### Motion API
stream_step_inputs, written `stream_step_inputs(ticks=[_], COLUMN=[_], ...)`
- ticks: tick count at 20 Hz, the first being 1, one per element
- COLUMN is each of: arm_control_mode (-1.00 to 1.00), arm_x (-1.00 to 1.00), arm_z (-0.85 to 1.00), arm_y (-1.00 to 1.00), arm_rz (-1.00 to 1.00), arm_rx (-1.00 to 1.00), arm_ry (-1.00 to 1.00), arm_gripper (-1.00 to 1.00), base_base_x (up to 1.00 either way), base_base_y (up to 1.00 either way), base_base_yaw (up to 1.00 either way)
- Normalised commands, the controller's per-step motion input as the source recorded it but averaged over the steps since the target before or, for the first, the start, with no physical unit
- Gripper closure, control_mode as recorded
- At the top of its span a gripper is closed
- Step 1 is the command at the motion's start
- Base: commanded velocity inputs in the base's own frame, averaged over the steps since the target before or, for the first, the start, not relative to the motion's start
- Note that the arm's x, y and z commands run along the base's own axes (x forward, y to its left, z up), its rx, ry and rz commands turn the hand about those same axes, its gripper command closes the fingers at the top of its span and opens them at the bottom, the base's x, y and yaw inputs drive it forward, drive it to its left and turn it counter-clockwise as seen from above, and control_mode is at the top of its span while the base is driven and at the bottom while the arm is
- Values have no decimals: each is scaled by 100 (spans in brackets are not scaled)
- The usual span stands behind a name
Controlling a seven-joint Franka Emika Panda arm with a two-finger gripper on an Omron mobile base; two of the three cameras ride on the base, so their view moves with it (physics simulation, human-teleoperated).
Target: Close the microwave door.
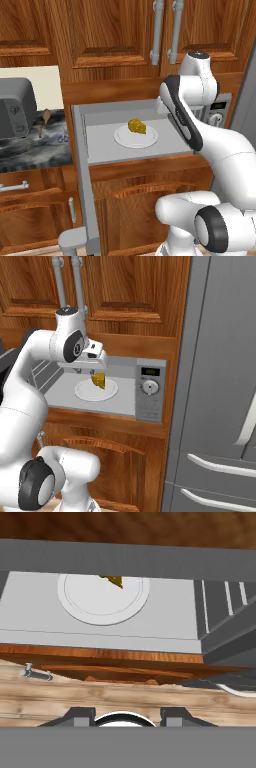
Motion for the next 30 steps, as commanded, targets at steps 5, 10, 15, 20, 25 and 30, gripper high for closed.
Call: stream_step_inputs(ticks=[5,10,15,20,25,30], arm_control_mode=[100,100,100,100,-100,-100], arm_x=[-2,0,0,0,-11,-76], arm_z=[0,0,0,0,0,13], arm_y=[0,0,0,0,0,1], arm_rz=[0,0,0,0,0,0], arm_rx=[0,0,0,0,0,0], arm_ry=[0,0,0,0,-1,-23], arm_gripper=[-100,-100,-100,-100,-100,-100], base_base_x=[-19,-69,-65,-47,-9,0], base_base_y=[0,0,0,0,0,0], base_base_yaw=[0,0,0,0,0,0])
